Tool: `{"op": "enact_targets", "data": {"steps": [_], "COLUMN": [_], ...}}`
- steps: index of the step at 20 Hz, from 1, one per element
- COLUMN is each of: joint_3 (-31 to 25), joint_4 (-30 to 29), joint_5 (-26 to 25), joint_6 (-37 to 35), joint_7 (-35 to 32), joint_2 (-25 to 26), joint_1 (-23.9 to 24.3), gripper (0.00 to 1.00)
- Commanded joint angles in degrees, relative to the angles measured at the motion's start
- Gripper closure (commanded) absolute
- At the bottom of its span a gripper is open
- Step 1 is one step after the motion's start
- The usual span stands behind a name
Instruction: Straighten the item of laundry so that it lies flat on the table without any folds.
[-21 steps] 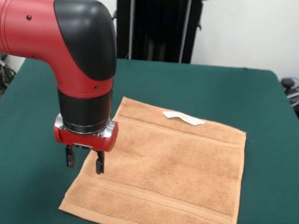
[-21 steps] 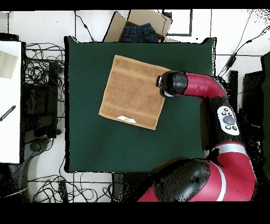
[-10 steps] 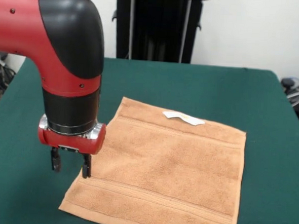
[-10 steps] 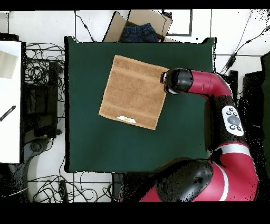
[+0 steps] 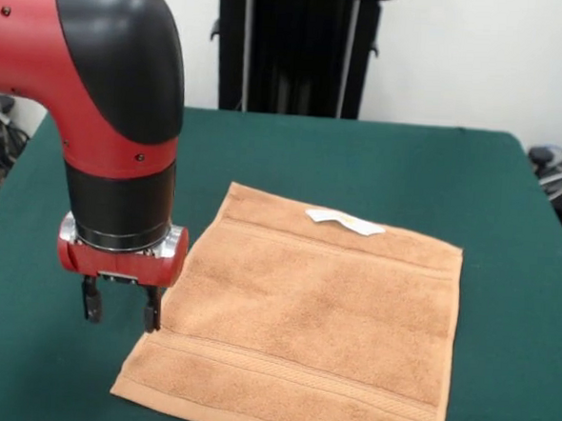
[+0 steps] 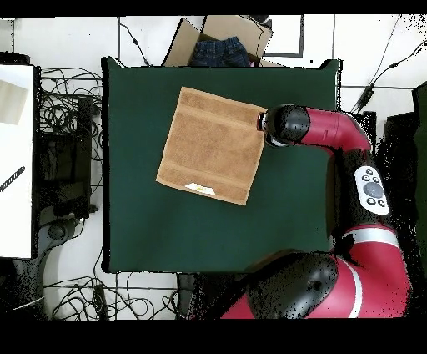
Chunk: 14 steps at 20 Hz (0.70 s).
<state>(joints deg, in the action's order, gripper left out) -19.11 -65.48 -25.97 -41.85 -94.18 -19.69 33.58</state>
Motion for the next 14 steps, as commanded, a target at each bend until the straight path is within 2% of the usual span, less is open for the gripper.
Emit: {"op": "enact_targets", "data": {"steps": [1, 4, 14], "joint_3": [-1.3, -1.01, -0.52], "joint_4": [-4.28, -6.34, -7.71], "joint_5": [-1.57, -1.22, -1.27], "joint_6": [-4.57, -4.33, -3.59], "joint_7": [6.73, 5.81, 4.44], "joint_2": [-1.6, -3.16, -3.67], "joint_1": [-1.5, -1.43, -1.08], "gripper": [0.0, 0.0, 0.0]}}
